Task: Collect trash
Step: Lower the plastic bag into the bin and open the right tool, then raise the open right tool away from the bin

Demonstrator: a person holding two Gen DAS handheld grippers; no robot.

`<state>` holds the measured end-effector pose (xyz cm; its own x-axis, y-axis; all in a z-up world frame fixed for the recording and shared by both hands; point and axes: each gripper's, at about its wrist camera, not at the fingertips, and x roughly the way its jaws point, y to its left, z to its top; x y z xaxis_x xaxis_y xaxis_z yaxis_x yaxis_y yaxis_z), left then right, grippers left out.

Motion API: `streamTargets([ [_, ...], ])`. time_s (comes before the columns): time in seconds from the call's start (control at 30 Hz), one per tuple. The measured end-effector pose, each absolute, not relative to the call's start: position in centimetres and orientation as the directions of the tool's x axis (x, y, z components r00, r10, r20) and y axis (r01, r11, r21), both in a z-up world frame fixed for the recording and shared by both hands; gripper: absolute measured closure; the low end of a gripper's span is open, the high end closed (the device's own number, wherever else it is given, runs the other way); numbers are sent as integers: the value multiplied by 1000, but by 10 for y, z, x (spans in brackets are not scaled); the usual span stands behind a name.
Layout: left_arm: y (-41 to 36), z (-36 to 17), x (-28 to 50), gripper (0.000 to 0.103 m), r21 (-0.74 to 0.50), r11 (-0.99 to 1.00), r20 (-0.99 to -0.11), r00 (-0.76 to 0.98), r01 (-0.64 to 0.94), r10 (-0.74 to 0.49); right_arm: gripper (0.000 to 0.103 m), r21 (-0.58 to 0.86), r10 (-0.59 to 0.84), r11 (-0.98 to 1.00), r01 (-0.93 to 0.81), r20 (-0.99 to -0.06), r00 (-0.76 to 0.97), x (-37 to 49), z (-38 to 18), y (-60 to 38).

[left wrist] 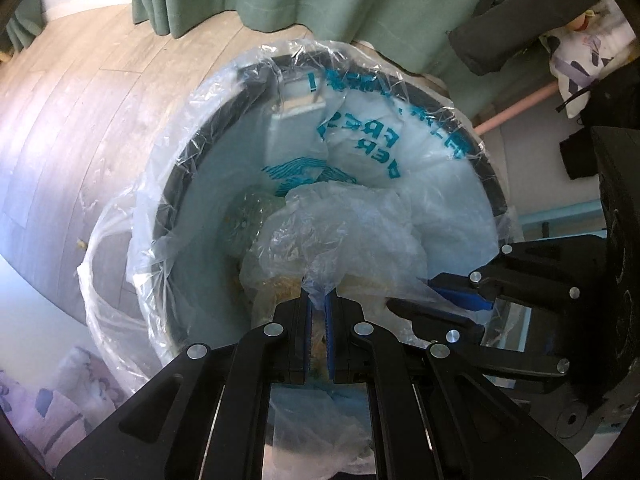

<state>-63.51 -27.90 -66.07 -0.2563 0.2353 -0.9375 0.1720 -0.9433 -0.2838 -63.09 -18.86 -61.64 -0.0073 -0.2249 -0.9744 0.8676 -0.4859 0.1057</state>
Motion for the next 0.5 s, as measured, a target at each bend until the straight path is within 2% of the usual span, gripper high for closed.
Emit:
streamTargets([
  [0.1,-280,-653,-633,97,-281,-944,-935,-269,173,229,88,82,-223,-471,878,-974,-29,-631,-609,-189],
  [0.17,-280,-647,-632,94,-267,-948,-937,-276,174,214,64,46,-217,-466,884,-974,-64,-629,-604,-189],
  [0.2,-280,-643,-631,87,-262,-949,-937,-282,177,206,49,40,-221,-467,884,-973,-73,-628,-602,-187],
  [0.37,-285,-629,-626,59,-246,-950,-934,-308,193,179,38,21,-235,-477,879,-967,-104,-628,-587,-178],
  [0.43,-288,-622,-623,41,-227,-953,-935,-318,202,156,30,12,-237,-477,879,-965,-116,-628,-583,-176],
  [0.47,-290,-619,-621,38,-218,-953,-936,-323,210,143,26,1,-238,-476,880,-963,-127,-629,-579,-174],
  [0.5,-292,-614,-618,32,-205,-954,-936,-329,219,126,18,-4,-238,-474,880,-962,-133,-627,-576,-174],
])
